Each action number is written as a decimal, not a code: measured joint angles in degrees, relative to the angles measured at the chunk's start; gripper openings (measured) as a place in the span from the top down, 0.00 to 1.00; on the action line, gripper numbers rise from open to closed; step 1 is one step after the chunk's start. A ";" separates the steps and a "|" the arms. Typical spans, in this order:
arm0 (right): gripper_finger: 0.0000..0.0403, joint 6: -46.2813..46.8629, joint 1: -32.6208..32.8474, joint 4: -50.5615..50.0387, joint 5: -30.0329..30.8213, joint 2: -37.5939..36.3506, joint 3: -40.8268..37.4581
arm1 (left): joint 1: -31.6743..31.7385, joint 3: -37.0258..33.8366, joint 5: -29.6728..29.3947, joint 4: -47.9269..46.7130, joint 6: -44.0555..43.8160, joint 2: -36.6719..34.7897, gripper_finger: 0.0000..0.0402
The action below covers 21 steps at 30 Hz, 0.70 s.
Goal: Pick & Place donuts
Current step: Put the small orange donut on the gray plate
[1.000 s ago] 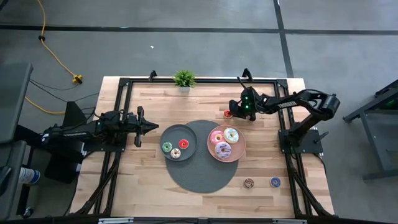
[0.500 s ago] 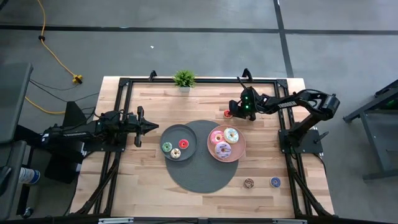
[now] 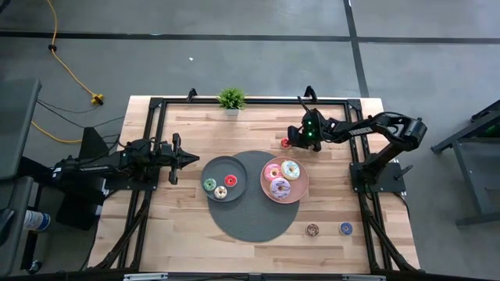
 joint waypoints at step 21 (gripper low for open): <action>0.78 -1.53 0.61 4.52 -7.64 0.00 5.52 | 0.00 0.01 0.00 0.00 0.00 0.01 0.99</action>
